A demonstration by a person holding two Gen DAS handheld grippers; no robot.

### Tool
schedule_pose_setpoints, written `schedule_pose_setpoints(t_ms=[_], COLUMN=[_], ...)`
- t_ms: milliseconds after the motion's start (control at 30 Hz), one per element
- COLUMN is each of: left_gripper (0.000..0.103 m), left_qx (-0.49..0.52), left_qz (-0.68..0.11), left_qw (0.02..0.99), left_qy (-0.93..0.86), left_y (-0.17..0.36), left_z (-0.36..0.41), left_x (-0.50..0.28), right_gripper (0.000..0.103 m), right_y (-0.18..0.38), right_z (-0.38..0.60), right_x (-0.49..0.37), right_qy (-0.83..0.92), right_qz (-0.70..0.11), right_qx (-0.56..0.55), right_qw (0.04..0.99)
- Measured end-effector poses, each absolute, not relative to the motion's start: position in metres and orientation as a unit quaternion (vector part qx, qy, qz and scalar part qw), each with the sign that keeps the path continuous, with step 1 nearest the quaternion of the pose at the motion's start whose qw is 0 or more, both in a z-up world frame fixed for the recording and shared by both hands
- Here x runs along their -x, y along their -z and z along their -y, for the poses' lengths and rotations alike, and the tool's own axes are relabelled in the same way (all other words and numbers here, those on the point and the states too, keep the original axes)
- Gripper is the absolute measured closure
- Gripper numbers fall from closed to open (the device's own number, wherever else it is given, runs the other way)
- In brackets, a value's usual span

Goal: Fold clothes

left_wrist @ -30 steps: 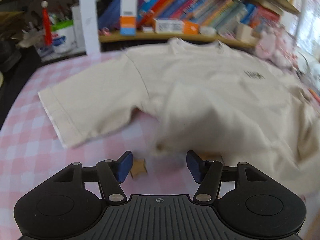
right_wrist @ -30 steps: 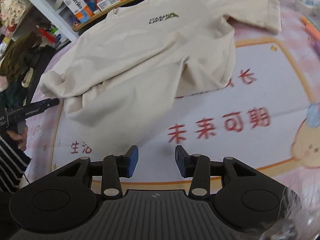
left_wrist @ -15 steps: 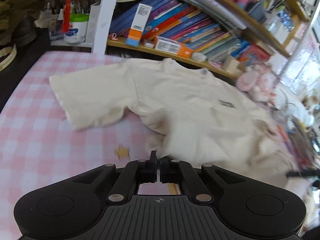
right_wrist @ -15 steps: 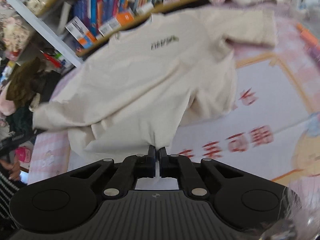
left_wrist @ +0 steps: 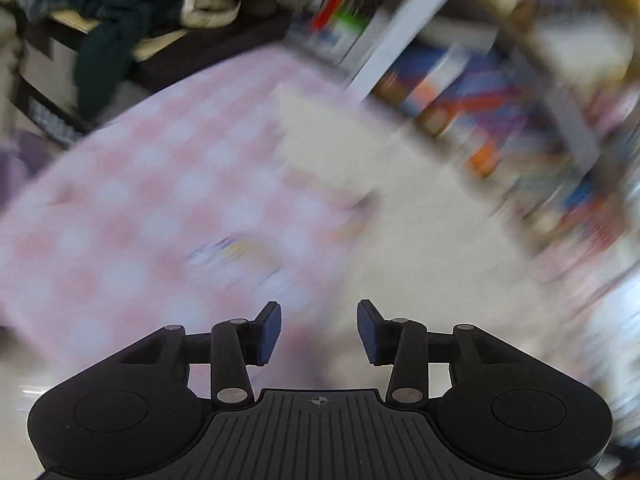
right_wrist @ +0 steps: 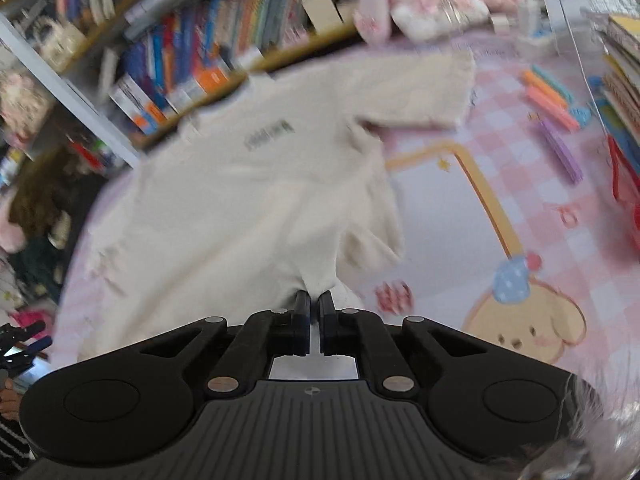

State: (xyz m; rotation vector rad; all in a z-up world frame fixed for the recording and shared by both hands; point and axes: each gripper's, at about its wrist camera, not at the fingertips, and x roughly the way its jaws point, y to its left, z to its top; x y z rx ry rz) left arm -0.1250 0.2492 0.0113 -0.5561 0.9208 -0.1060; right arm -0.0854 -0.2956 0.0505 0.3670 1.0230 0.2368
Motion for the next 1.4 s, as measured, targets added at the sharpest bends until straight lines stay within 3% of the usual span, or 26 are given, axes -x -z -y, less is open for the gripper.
schedule_pose_setpoints(t_ms=[67, 133, 167, 233, 367, 400, 467, 500, 533, 600, 800, 833, 933, 1200, 1300, 1333, 1400], left_gripper=[0.056, 0.04, 0.037, 0.035, 0.032, 0.034, 0.05, 0.08, 0.096, 0.101, 0.102, 0.102, 0.102, 0.099, 0.087, 0.08, 0.077], left_qx=[0.246, 0.24, 0.258, 0.295, 0.367, 0.371, 0.353, 0.348, 0.348, 0.349, 0.377, 0.378, 0.379, 0.382, 0.323, 0.297, 0.27], left_qz=[-0.457, -0.47, -0.469, -0.466, -0.457, -0.461, -0.481, -0.487, -0.485, -0.468, -0.39, -0.383, -0.37, -0.364, -0.431, -0.452, -0.472], left_qw=[0.854, 0.849, 0.845, 0.834, 0.809, 0.805, 0.802, 0.801, 0.803, 0.811, 0.84, 0.843, 0.848, 0.849, 0.839, 0.834, 0.827], left_qy=[0.023, 0.005, 0.011, 0.023, 0.046, 0.042, 0.019, 0.012, 0.013, 0.021, 0.023, 0.013, -0.006, -0.017, -0.083, -0.11, -0.141], left_y=[-0.003, 0.004, 0.008, 0.014, 0.026, 0.03, 0.036, 0.038, 0.037, 0.031, -0.01, -0.014, -0.023, -0.027, -0.008, -0.002, 0.006], left_z=[-0.241, -0.232, -0.228, -0.218, -0.199, -0.193, -0.185, -0.181, -0.18, -0.182, -0.22, -0.227, -0.238, -0.25, -0.255, -0.256, -0.258], left_x=[0.131, 0.136, 0.137, 0.14, 0.144, 0.143, 0.142, 0.142, 0.146, 0.156, 0.194, 0.199, 0.209, 0.232, 0.233, 0.231, 0.231], right_gripper=[0.094, 0.093, 0.093, 0.089, 0.071, 0.07, 0.066, 0.065, 0.063, 0.061, 0.053, 0.054, 0.099, 0.099, 0.085, 0.064, 0.06], right_y=[-0.044, -0.037, -0.033, -0.03, -0.029, -0.029, -0.029, -0.03, -0.03, -0.031, -0.028, -0.026, -0.024, -0.08, -0.08, -0.077, -0.071], right_z=[0.294, 0.296, 0.298, 0.3, 0.304, 0.305, 0.307, 0.308, 0.308, 0.308, 0.299, 0.296, 0.286, 0.328, 0.336, 0.334, 0.332], right_x=[0.092, 0.097, 0.099, 0.103, 0.11, 0.111, 0.114, 0.115, 0.116, 0.117, 0.109, 0.105, 0.101, 0.141, 0.154, 0.157, 0.163], right_qy=[-0.113, -0.114, -0.114, -0.115, -0.114, -0.115, -0.115, -0.115, -0.115, -0.121, -0.17, -0.183, -0.219, -0.255, -0.227, -0.218, -0.199], right_qz=[-0.488, -0.492, -0.493, -0.493, -0.486, -0.484, -0.479, -0.476, -0.473, -0.465, -0.451, -0.455, -0.478, -0.49, -0.519, -0.534, -0.541], right_qx=[-0.152, -0.155, -0.161, -0.163, -0.166, -0.167, -0.171, -0.172, -0.171, -0.165, -0.125, -0.116, -0.097, -0.24, -0.216, -0.18, -0.133], right_qw=[0.852, 0.849, 0.847, 0.847, 0.85, 0.851, 0.853, 0.855, 0.857, 0.861, 0.867, 0.864, 0.845, 0.798, 0.795, 0.797, 0.807])
